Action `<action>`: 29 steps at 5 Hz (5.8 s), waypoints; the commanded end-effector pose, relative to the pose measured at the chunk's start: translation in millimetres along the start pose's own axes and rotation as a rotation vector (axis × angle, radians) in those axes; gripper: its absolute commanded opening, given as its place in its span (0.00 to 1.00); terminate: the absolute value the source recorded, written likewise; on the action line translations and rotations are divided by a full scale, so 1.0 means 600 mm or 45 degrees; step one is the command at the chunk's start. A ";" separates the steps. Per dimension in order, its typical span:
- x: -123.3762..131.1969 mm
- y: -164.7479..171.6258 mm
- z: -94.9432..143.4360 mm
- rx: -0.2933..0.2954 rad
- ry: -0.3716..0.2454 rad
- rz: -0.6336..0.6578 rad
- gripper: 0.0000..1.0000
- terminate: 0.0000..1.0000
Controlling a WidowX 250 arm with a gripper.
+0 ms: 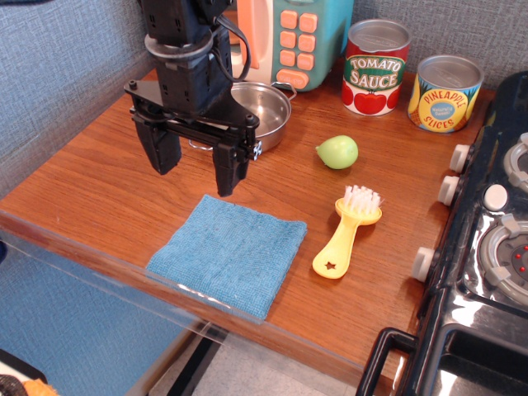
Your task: Place the yellow brush in front of the microwave
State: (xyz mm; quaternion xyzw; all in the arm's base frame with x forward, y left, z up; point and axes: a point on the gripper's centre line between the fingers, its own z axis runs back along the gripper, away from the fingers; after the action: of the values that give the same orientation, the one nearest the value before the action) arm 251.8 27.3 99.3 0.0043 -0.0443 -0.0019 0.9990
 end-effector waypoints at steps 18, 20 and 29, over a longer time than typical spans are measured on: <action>0.112 -0.191 -0.121 -0.003 -0.148 -0.018 0.00 0.00; 0.128 -0.139 -0.011 -0.104 -0.322 0.016 0.00 0.00; 0.102 0.275 -0.118 0.211 0.063 -0.031 0.00 0.00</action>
State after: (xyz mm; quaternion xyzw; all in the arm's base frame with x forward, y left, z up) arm 311.7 189.6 16.8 0.0740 -0.0020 -0.0041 0.9972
